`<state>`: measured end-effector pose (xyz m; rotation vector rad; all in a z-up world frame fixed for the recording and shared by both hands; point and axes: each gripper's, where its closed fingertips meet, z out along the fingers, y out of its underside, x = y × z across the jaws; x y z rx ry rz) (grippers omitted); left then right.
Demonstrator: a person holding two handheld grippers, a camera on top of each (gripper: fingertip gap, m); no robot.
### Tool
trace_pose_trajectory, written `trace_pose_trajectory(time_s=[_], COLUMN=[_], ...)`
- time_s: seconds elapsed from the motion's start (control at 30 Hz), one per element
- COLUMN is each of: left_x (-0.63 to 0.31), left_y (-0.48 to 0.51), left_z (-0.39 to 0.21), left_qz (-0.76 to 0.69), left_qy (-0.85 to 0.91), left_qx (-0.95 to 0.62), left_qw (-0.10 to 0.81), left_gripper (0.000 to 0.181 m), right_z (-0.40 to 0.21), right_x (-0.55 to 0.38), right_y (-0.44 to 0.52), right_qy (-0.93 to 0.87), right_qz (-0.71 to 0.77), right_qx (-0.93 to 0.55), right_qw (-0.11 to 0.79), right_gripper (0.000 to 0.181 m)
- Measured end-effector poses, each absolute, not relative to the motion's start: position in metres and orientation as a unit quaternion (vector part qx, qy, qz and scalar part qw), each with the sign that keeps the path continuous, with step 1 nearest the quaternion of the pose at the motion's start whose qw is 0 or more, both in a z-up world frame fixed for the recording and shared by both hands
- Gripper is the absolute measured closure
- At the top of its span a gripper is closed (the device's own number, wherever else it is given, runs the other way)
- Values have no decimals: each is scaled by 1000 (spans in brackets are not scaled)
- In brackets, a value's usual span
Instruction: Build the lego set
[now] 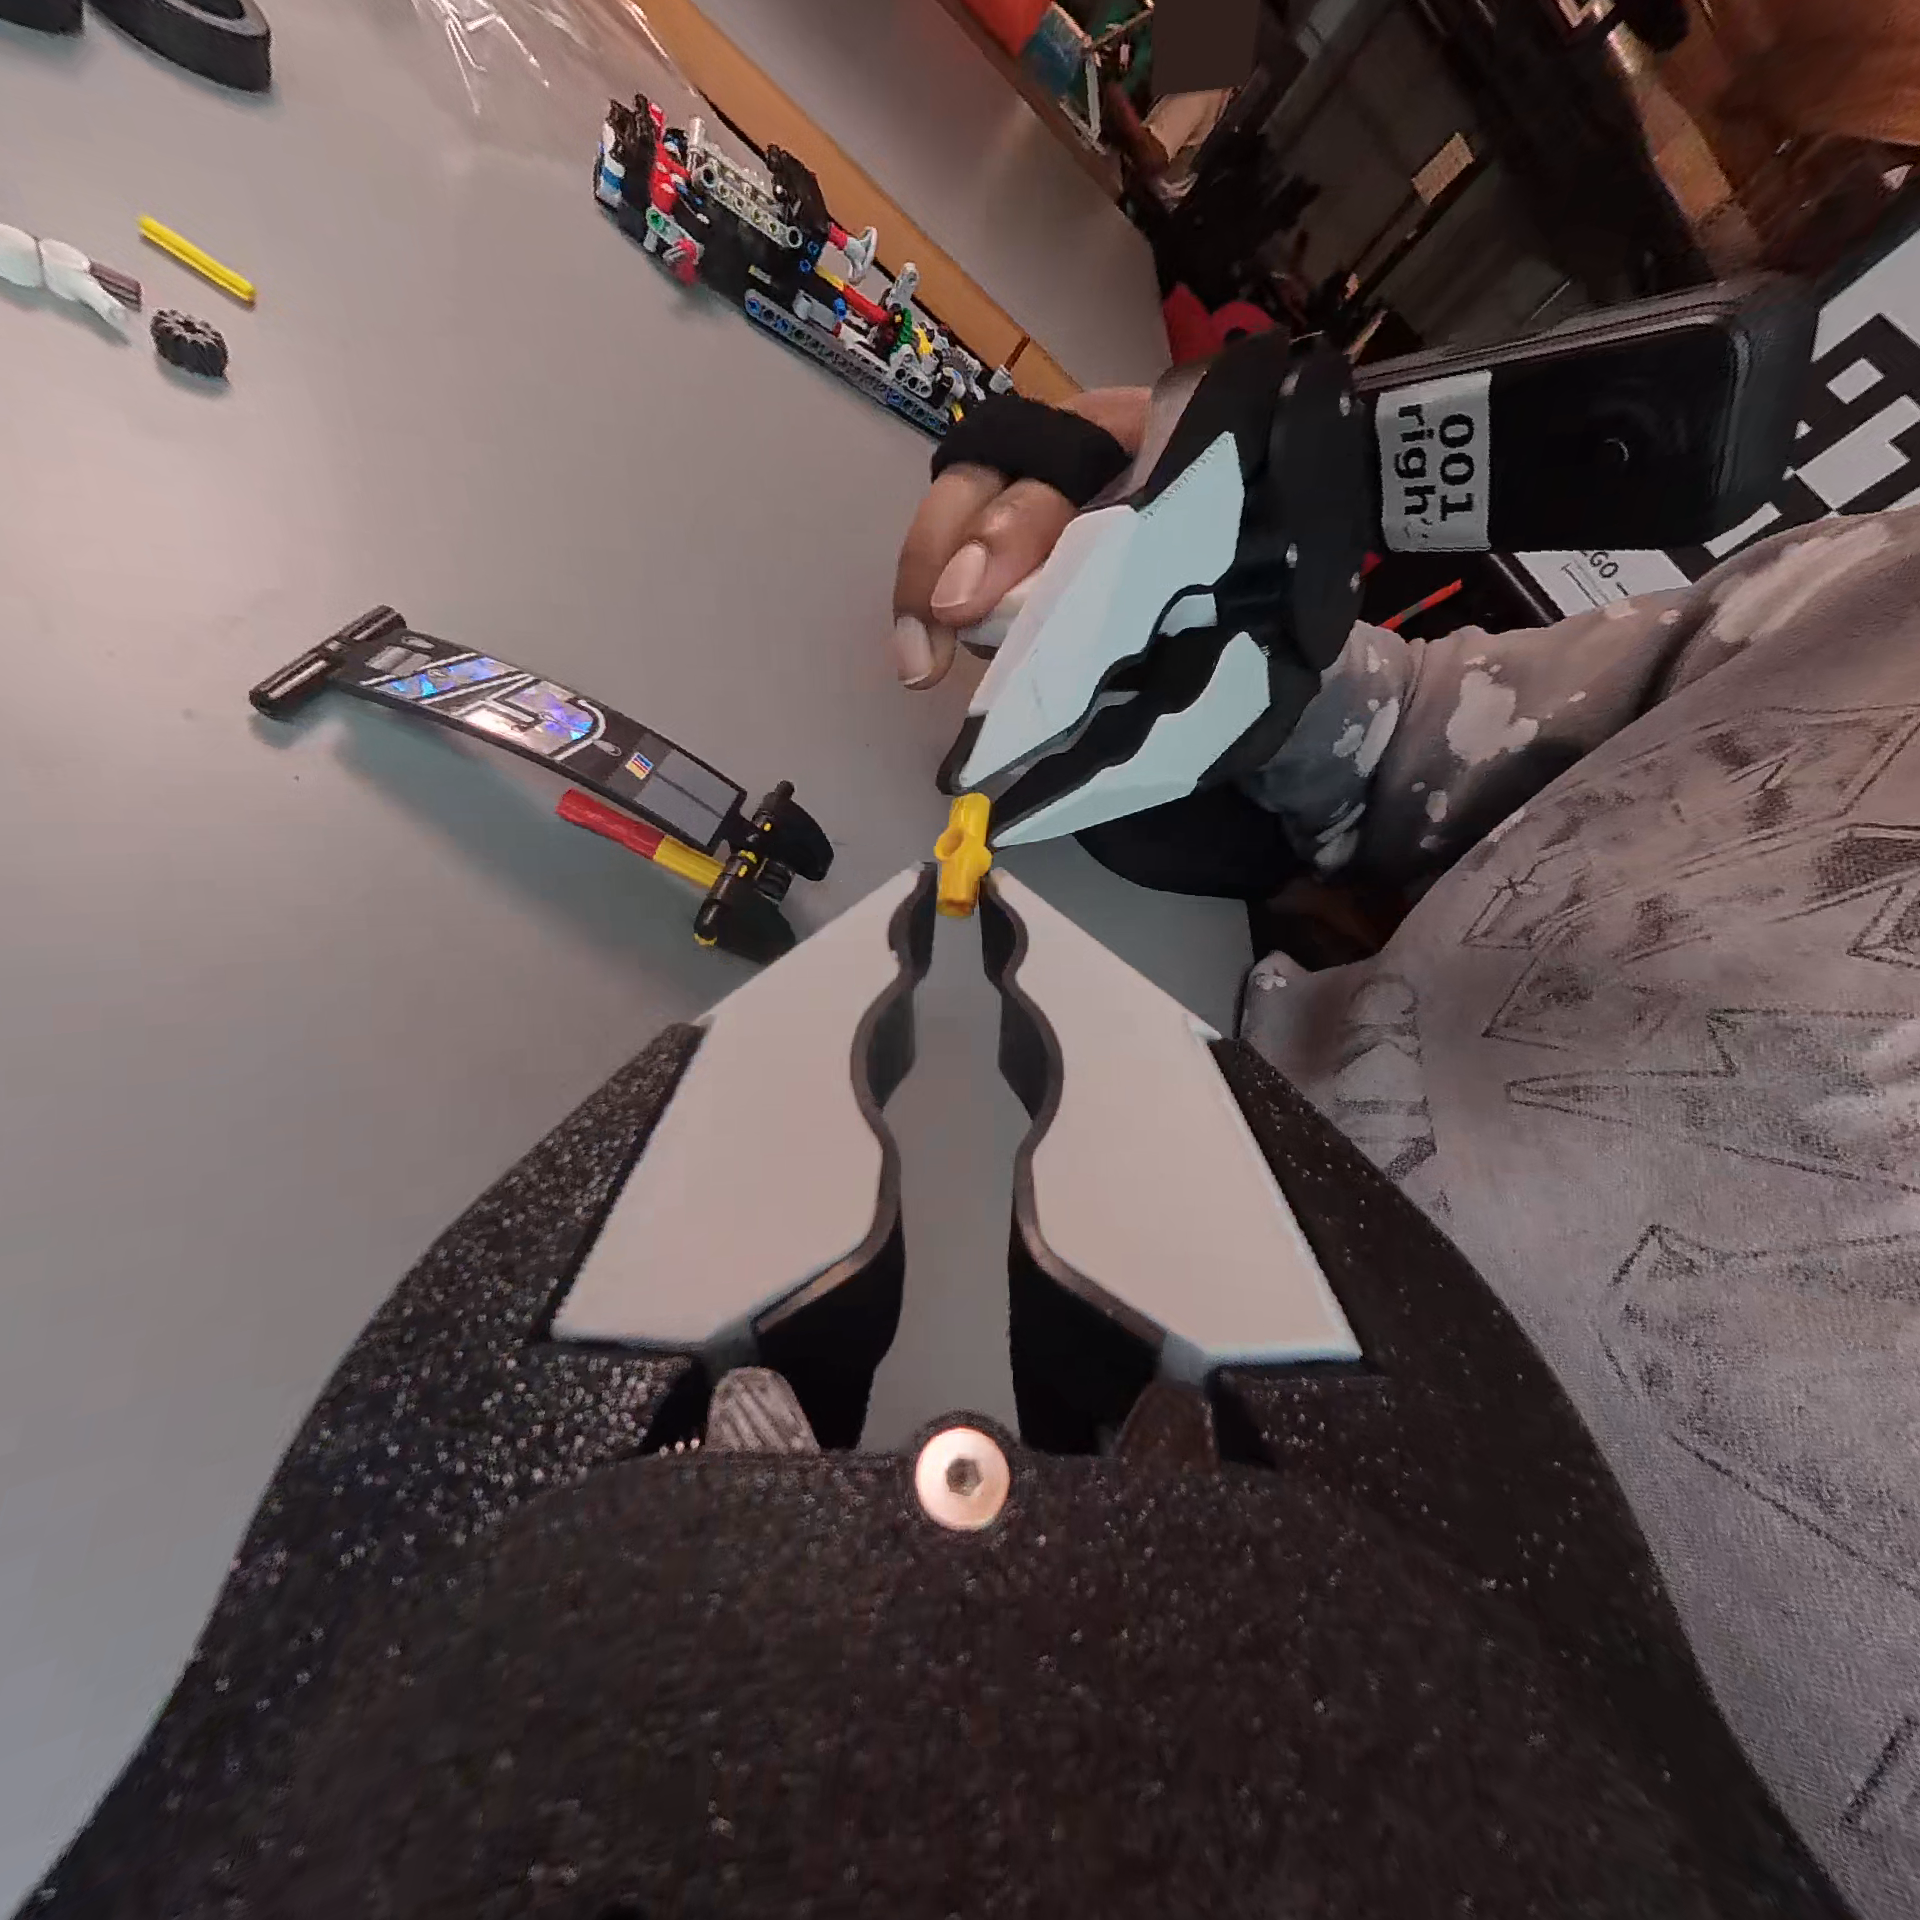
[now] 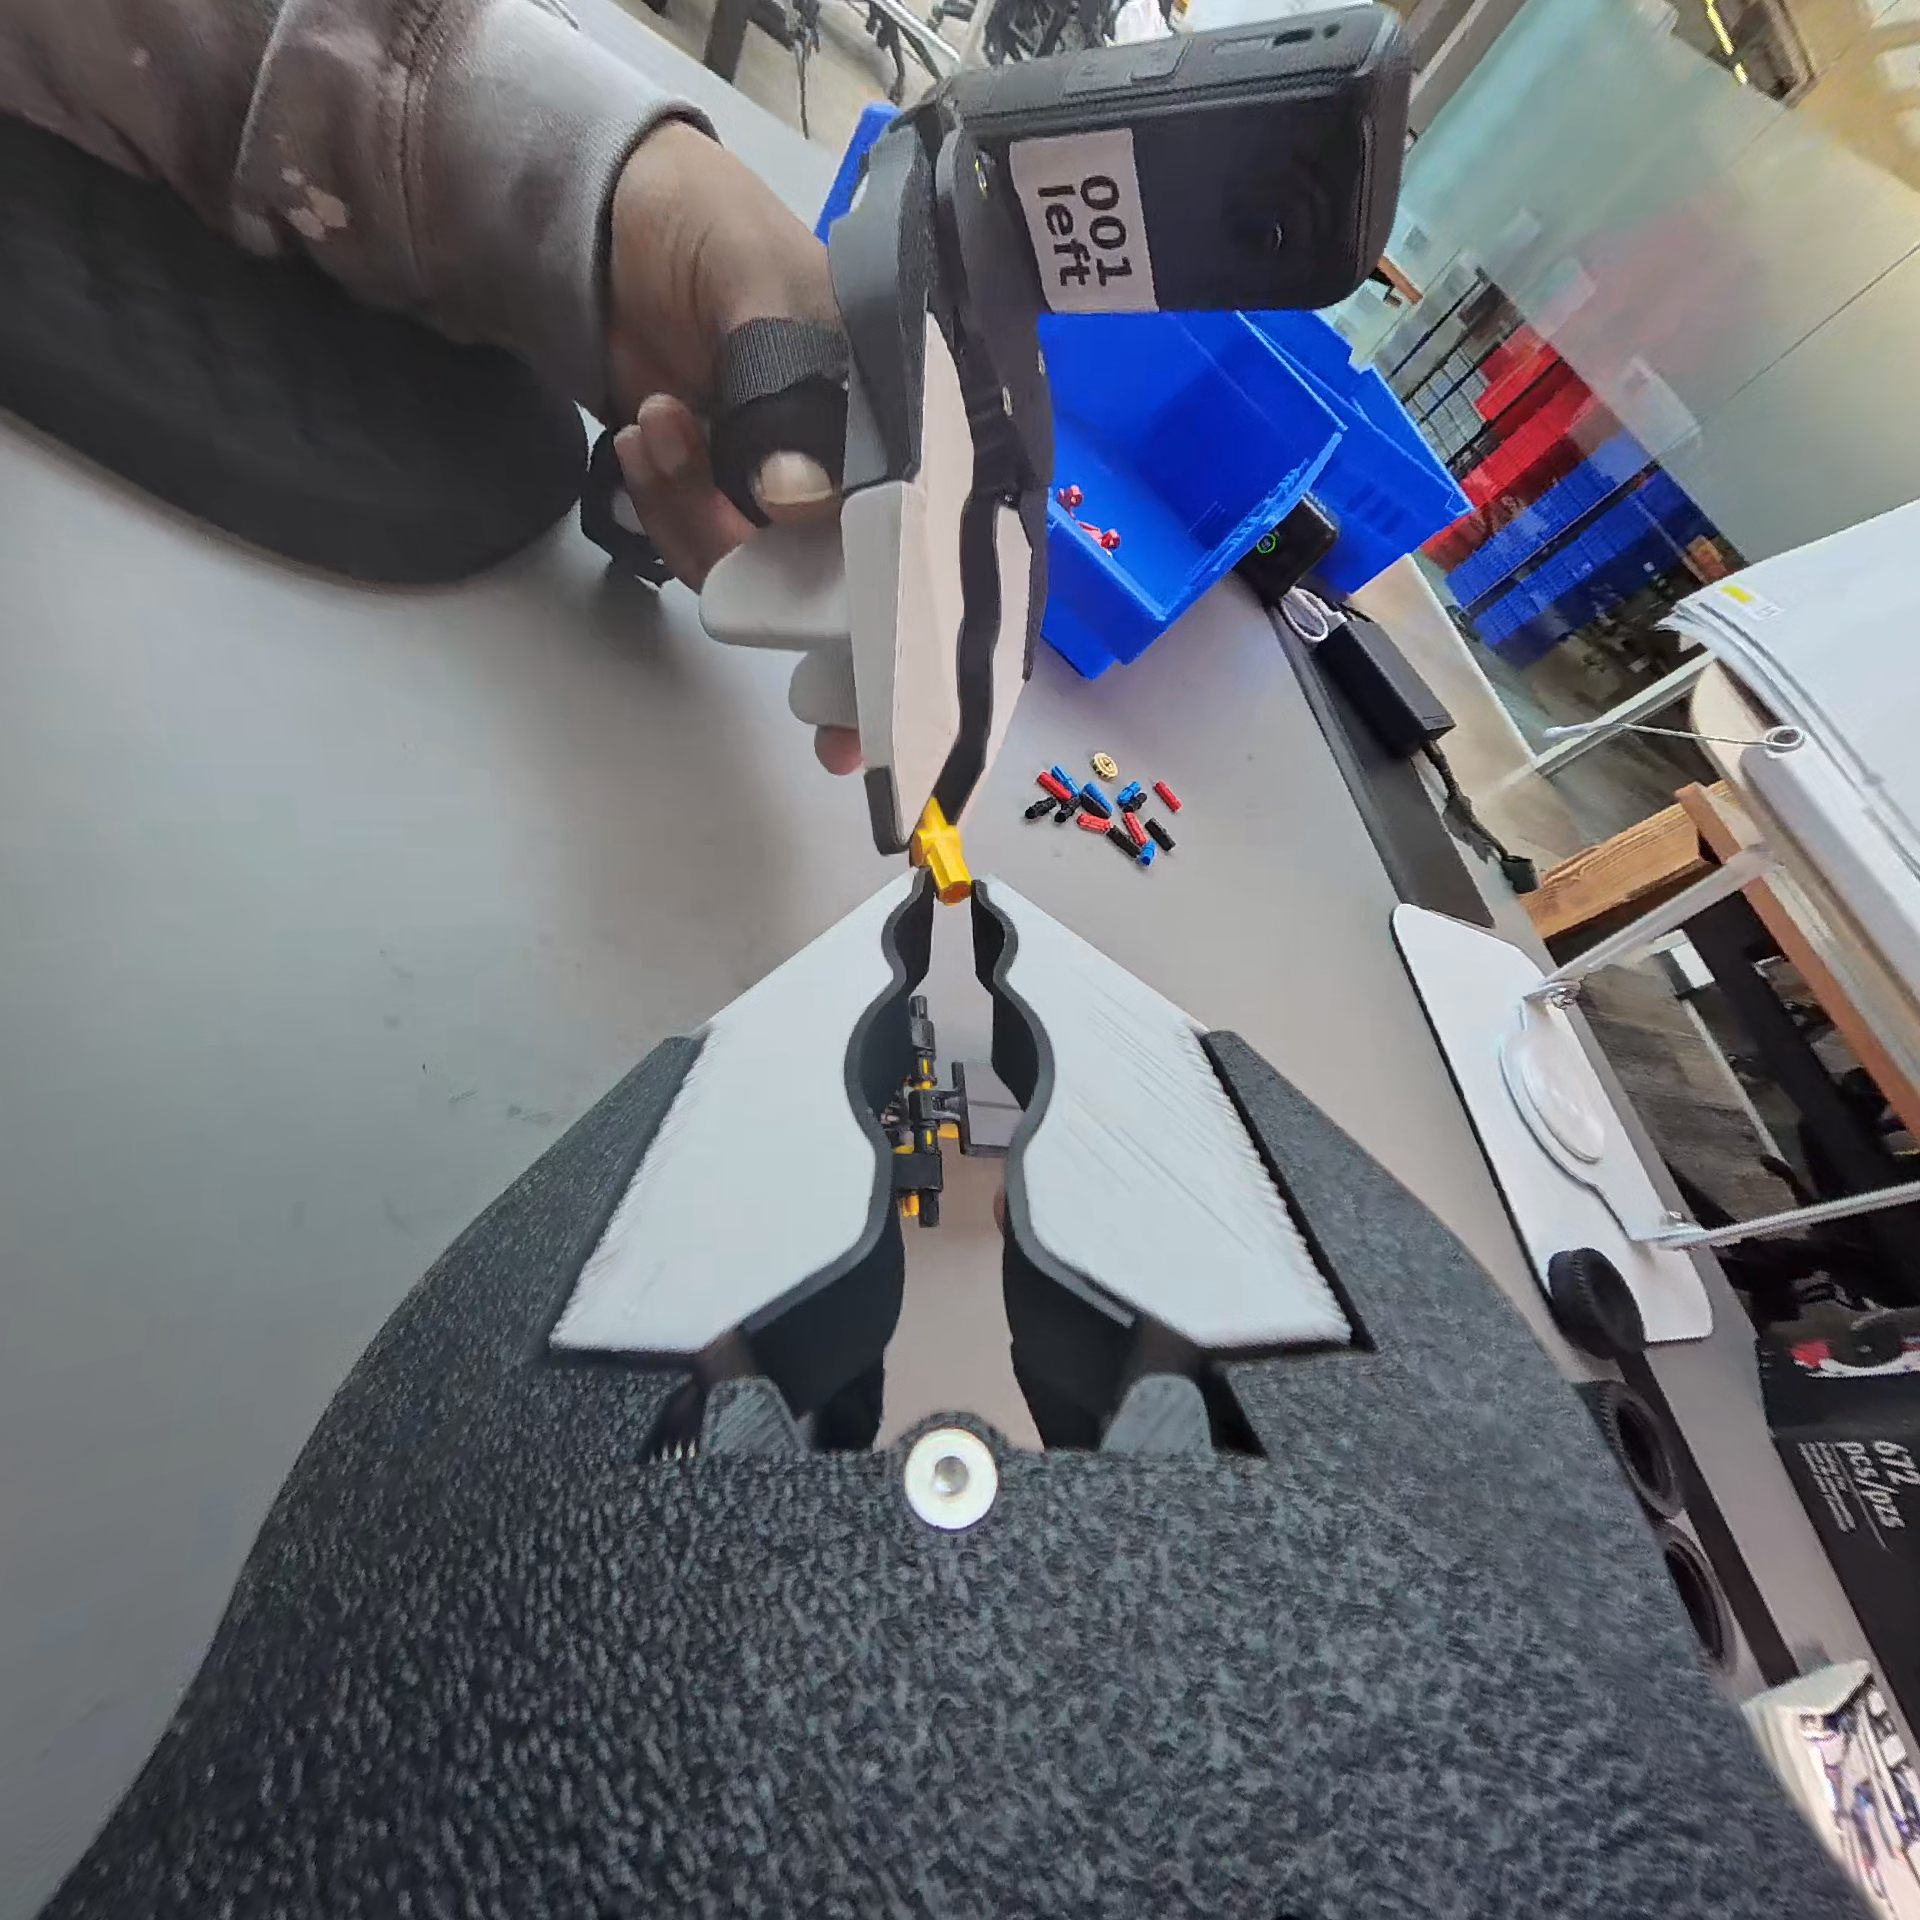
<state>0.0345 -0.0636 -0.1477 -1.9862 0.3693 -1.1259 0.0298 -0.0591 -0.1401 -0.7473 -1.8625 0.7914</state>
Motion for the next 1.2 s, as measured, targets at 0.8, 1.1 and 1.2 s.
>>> trace_pose_trajectory(time_s=[0.8,1.1,1.2], left_x=[-252,-134,-58], left_y=[-81,-44,-44], left_z=[-144,-128,-153], left_qz=[99,-29,-193], left_qy=[-192,29,109], left_qx=[-831,-820,-834], left_qw=[513,571,505], left_gripper=[159,157,143], right_z=[-207,-205,-198], right_x=[56,50,50], right_y=[-19,-19,-23], right_qy=[-788,-786,-786], right_qz=[316,315,324], right_qx=[-445,-431,-416], right_qw=[287,311,323], right_gripper=[162,178,180])
